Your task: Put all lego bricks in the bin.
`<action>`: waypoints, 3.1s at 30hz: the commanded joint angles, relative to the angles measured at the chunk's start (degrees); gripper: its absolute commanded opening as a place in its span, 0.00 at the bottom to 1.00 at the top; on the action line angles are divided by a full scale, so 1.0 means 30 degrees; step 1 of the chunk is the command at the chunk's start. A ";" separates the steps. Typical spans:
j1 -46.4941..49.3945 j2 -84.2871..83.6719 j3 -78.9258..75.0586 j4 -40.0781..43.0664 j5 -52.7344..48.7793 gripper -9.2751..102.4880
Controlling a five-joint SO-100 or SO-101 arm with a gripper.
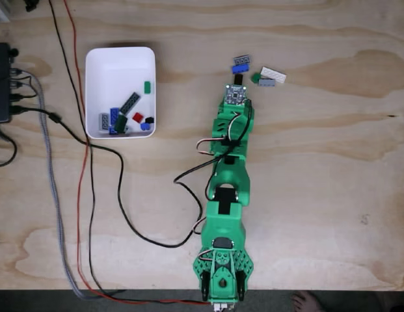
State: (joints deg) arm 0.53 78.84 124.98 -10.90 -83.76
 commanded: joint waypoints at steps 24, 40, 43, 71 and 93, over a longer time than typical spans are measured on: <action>-1.1631 0.5186 -1.4854 1.9951 1.2803 0.32; 0.4893 0.7295 0.2109 0.5684 0.1787 0.31; 0.5303 0.5566 0.1699 0.3721 0.2109 0.31; 0.3633 -0.5098 -0.8203 0.1377 0.2256 0.27; 0.4014 -0.6064 -0.9287 0.1084 0.1025 0.08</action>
State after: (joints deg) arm 14.06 59.06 99.84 -6.94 -80.16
